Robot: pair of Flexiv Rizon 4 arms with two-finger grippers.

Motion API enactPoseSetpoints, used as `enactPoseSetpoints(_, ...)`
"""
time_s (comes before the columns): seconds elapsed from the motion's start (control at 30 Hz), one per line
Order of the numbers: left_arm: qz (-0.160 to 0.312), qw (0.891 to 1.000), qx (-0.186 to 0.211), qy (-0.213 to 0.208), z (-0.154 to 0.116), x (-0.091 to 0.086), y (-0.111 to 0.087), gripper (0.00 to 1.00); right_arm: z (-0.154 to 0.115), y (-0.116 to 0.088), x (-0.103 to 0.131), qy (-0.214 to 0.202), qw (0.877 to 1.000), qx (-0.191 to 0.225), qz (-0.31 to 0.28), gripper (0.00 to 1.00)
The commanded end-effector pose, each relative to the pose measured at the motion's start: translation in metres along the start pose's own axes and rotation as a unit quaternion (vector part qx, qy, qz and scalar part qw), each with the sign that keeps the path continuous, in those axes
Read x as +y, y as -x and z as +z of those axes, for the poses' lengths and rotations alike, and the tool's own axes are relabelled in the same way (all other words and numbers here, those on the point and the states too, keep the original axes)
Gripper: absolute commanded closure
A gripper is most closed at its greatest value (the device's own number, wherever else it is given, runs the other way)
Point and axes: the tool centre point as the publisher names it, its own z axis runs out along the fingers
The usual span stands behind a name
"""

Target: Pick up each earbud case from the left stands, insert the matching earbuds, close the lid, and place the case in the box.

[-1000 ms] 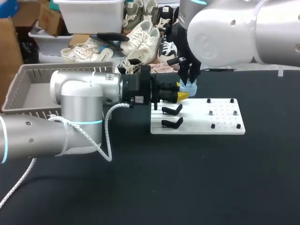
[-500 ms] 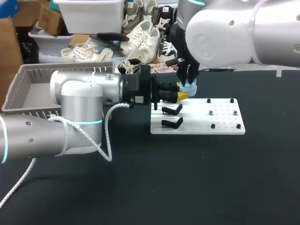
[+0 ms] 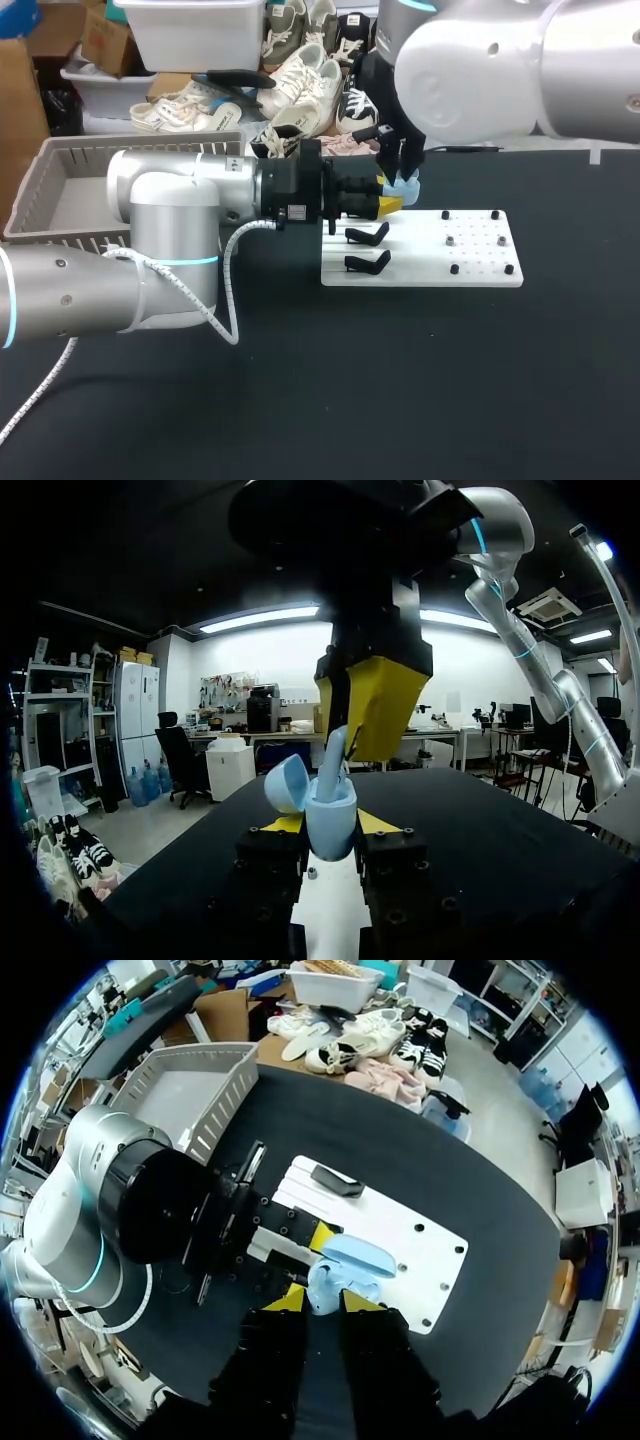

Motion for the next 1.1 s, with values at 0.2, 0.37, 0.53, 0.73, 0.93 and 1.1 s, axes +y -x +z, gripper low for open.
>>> enactPoseSetpoints(0.2, 0.0, 1.0, -0.001, 0.0, 0.0003, 0.0011, -0.0004, 1.0, -0.0009, -0.0057, -0.0024, -0.001, 1.0, -0.002, 0.004, 1.0)
enactPoseSetpoints(0.37, 0.0, 1.0, -0.001, 0.0, 0.0003, 0.0011, -0.0004, 1.0, -0.0014, -0.0074, -0.0051, -0.001, 1.0, -0.002, 0.007, 1.0)
enactPoseSetpoints(0.53, 0.0, 1.0, -0.001, 0.0, 0.0003, 0.0011, -0.0004, 1.0, -0.0025, -0.0075, -0.0066, -0.002, 1.0, -0.003, 0.009, 1.0)
enactPoseSetpoints(0.73, 0.0, 1.0, -0.001, 0.0, 0.0003, 0.0011, -0.0004, 1.0, -0.0013, -0.0061, -0.0059, -0.002, 1.0, -0.002, 0.008, 1.0)
enactPoseSetpoints(0.93, 0.0, 1.0, -0.001, 0.0, 0.0003, 0.0011, -0.0004, 1.0, 0.001, -0.0038, -0.0042, 0.0, 1.0, -0.001, 0.007, 1.0)
enactPoseSetpoints(1.1, 0.0, 1.0, -0.001, 0.0, 0.0003, 0.0011, -0.0004, 1.0, 0.0024, -0.0033, -0.0029, 0.001, 1.0, 0.0, 0.005, 1.0)
